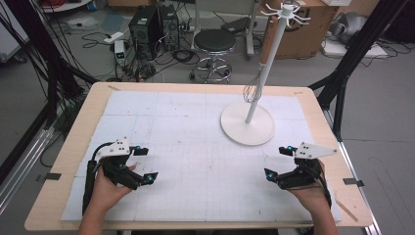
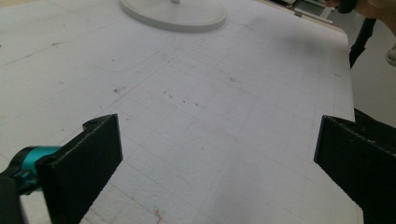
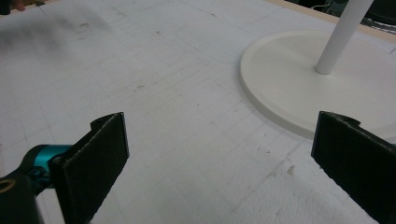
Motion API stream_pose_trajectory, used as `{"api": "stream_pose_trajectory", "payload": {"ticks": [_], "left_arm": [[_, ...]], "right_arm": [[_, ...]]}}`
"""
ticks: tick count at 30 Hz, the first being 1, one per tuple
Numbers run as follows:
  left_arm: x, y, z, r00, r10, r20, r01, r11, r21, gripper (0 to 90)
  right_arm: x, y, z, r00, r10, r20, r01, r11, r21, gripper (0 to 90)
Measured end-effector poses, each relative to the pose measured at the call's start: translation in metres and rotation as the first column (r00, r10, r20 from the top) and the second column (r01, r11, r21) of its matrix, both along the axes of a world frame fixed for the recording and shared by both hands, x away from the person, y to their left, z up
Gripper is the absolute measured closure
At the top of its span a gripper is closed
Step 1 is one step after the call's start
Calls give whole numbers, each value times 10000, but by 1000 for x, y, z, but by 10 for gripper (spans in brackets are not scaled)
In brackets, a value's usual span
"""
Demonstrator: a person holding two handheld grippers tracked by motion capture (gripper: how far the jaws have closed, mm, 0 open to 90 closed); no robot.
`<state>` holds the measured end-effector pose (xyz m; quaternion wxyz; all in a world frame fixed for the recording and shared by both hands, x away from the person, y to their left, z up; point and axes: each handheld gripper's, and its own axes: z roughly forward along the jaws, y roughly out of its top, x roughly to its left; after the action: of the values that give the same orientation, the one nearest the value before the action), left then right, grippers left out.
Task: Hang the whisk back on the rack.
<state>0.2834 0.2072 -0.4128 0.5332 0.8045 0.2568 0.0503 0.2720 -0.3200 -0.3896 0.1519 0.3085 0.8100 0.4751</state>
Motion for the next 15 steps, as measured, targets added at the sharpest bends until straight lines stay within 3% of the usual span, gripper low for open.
{"api": "stream_pose_trajectory", "payload": {"ticks": [15], "left_arm": [[-1, -3, -4, 9999, 80, -70, -77, 9992, 399, 16]], "right_arm": [[1, 2, -1, 10000, 69, 13, -69, 10000, -47, 29]]}}
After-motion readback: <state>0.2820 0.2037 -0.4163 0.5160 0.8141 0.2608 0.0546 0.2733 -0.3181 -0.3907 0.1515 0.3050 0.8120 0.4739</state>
